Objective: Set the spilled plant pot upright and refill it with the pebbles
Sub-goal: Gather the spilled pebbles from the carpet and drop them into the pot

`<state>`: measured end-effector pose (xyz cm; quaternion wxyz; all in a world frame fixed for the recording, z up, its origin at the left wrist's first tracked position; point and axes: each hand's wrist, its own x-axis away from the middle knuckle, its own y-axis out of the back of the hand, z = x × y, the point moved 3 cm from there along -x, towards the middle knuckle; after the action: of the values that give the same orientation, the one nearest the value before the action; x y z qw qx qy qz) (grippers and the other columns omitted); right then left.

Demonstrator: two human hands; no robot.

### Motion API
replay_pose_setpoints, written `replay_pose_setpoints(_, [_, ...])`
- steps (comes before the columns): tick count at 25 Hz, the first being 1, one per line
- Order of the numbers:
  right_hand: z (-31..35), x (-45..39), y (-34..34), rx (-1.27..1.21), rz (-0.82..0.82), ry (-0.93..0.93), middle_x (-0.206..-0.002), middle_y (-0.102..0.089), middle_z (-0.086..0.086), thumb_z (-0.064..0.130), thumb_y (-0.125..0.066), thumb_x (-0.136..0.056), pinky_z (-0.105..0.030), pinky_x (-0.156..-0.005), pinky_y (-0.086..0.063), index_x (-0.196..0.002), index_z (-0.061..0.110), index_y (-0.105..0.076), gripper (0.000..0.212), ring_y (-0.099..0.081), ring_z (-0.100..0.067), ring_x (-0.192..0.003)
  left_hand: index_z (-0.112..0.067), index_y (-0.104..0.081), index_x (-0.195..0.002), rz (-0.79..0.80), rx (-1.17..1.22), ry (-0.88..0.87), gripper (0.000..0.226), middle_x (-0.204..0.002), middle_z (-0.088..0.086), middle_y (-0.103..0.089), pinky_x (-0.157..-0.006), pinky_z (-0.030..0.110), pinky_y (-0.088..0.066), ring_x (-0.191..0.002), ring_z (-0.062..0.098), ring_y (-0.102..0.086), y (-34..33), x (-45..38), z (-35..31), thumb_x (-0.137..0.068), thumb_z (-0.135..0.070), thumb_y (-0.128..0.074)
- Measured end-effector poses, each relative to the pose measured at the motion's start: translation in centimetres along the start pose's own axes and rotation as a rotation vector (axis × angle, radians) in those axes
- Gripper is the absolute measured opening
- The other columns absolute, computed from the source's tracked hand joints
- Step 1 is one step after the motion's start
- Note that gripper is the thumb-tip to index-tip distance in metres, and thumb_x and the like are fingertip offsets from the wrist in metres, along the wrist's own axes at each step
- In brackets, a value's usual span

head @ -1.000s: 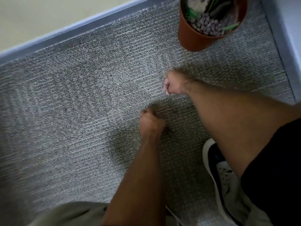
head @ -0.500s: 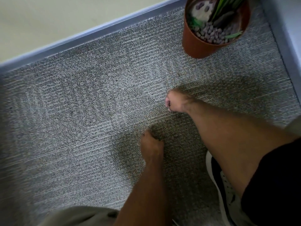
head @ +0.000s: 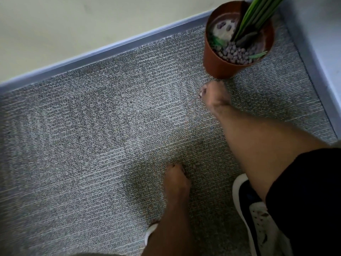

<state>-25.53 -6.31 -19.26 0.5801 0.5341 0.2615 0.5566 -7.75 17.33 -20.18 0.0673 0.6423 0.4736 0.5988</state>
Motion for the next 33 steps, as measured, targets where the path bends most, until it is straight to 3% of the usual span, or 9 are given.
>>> replay_pose_setpoints(5, [0.2, -0.2, -1.8, -0.012, 0.069, 0.036, -0.094, -0.076, -0.009, 0.012, -0.071, -0.09, -0.03, -0.078, -0.058, -0.091, 0.013, -0.077, 0.006, -0.072, -0.025, -0.087, -0.013, -0.072, -0.095, -0.024, 0.051, -0.055, 0.025, -0.106, 0.006, -0.068, -0.082, 0.034, -0.052, -0.098, 0.03, -0.066, 0.2, -0.4, -1.1, -0.078, -0.002, -0.056])
replay_pose_setpoints(9, [0.8, 0.0, -2.4, 0.038, 0.112, 0.065, -0.098, -0.075, -0.009, 0.009, -0.071, -0.089, -0.036, -0.083, -0.06, -0.094, 0.012, -0.076, 0.007, -0.072, -0.026, -0.09, -0.017, -0.075, -0.087, -0.096, 0.404, 0.074, 0.018, -0.081, 0.001, -0.072, -0.07, 0.023, -0.05, -0.078, 0.021, -0.069, 1.8, -1.9, -2.4, -0.083, -0.004, -0.063])
replay_pose_setpoints(13, [0.3, 0.7, -3.0, -0.043, 0.098, 0.053, -0.092, -0.076, -0.005, 0.013, -0.071, -0.089, -0.026, -0.077, -0.058, -0.09, 0.014, -0.075, 0.005, -0.07, -0.02, -0.081, -0.026, -0.073, -0.08, -0.167, 0.603, 0.111, 0.021, -0.08, -0.012, -0.069, -0.08, 0.021, -0.057, -0.075, 0.008, -0.067, 5.5, -4.4, -5.6, -0.087, -0.007, -0.067])
replay_pose_setpoints(16, [-0.2, 1.2, -1.9, -0.377, -0.049, -0.057, -0.092, -0.076, 0.001, 0.013, -0.071, -0.089, -0.012, -0.069, -0.05, -0.095, 0.014, -0.077, 0.008, -0.065, -0.011, -0.078, -0.028, -0.072, -0.078, -0.162, 0.756, 0.15, 0.022, -0.088, -0.016, -0.074, -0.082, 0.026, -0.06, -0.077, 0.007, -0.069, 7.5, -6.0, -7.6, -0.089, -0.009, -0.07])
replay_pose_setpoints(21, [2.1, 1.3, 4.7, -0.669, -0.595, 0.028, -0.098, -0.072, -0.007, 0.013, -0.074, -0.087, 0.005, -0.071, -0.034, -0.099, 0.009, -0.077, 0.013, -0.058, -0.008, -0.082, -0.019, -0.074, -0.082, -0.137, 1.023, 0.105, 0.024, -0.089, -0.004, -0.077, -0.095, 0.032, -0.058, -0.089, 0.011, -0.073, 11.7, -8.5, -11.9, -0.086, 0.004, -0.072])
replay_pose_setpoints(24, [2.0, 0.4, 8.2, -0.81, -0.816, -0.127, -0.099, -0.075, -0.006, 0.016, -0.076, -0.085, -0.001, -0.073, -0.044, -0.1, 0.01, -0.078, 0.015, -0.062, -0.008, -0.086, -0.018, -0.075, -0.083, -0.102, 1.092, -0.009, 0.025, -0.092, -0.002, -0.078, -0.096, 0.033, -0.058, -0.096, 0.013, -0.073, 15.2, -9.6, -15.4, -0.085, 0.006, -0.073])
replay_pose_setpoints(27, [1.2, -0.6, 8.5, -0.948, -0.707, -0.39, -0.11, -0.075, -0.006, 0.028, -0.073, -0.091, -0.005, -0.061, -0.044, -0.114, 0.01, -0.075, 0.029, -0.068, -0.015, -0.096, -0.014, -0.075, -0.085, -0.04, 1.11, -0.118, 0.02, -0.092, 0.003, -0.077, -0.089, 0.032, -0.061, -0.094, 0.017, -0.074, 17.7, -9.8, -18.7, -0.086, 0.006, -0.072])
replay_pose_setpoints(29, [0.7, -1.0, 7.6, -1.011, -0.617, -0.524, -0.112, -0.075, -0.007, 0.039, -0.067, -0.094, -0.018, -0.066, -0.05, -0.118, 0.011, -0.073, 0.037, -0.071, -0.021, -0.101, -0.013, -0.074, -0.079, -0.007, 1.075, -0.186, 0.021, -0.084, 0.005, -0.076, -0.079, 0.029, -0.062, -0.087, 0.019, -0.075, 19.2, -10.1, -21.0, -0.086, 0.007, -0.071])
replay_pose_setpoints(33, [0.2, -1.1, 7.6, -1.545, -0.698, -0.63, -0.084, -0.071, 0.002, 0.015, -0.061, -0.098, -0.023, -0.065, -0.055, -0.115, 0.001, -0.072, 0.025, -0.07, -0.017, -0.078, -0.013, -0.075, -0.075, 0.016, 1.08, -0.206, 0.024, -0.09, 0.012, -0.077, -0.08, 0.038, -0.064, -0.092, 0.027, -0.075, 20.5, -11.0, -25.2, -0.084, 0.009, -0.07])
